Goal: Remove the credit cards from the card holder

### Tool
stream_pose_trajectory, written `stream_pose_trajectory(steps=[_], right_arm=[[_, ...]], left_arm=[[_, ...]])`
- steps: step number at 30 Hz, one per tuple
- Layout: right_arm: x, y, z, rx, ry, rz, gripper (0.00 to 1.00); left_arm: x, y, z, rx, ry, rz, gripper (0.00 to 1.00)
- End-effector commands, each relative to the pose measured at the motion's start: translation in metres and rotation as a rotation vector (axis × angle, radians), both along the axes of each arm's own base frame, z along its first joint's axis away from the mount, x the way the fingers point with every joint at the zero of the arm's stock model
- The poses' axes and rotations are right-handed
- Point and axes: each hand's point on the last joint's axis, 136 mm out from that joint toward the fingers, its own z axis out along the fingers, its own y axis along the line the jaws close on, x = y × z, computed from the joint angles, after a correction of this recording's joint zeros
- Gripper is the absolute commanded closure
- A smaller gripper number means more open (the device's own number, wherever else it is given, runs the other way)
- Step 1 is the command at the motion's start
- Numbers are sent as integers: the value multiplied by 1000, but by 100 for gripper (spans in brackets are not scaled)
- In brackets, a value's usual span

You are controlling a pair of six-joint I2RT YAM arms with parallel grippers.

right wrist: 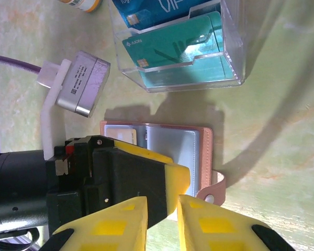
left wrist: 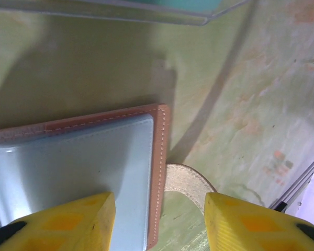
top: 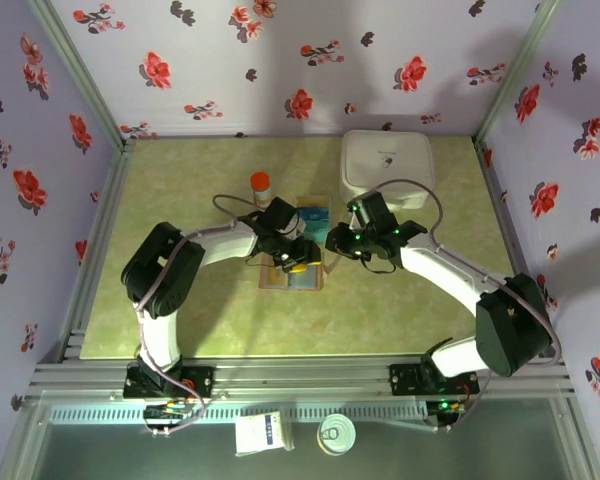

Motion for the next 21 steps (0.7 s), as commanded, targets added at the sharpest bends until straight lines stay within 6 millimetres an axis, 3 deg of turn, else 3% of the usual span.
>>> stream_pose_trajectory(steps=[1,6,11,17,21], right_arm=[[-2,-5,0,-12,-5,-2,77],[-2,6,-4,28,26,16,76],[-5,28,-13,58,67,62,77],[-12,68,-27,31,131,173,78],[-16,91,-30,17,140,224,79]], left_arm=[[0,-11,4,-36,8,-27,52],[5,-6,23,-53,-43,-30,51],[15,29,39,-44,-96,40,52],[7,82,24,27,-79,104,54],[-1,104,9,51,-54,127,59]])
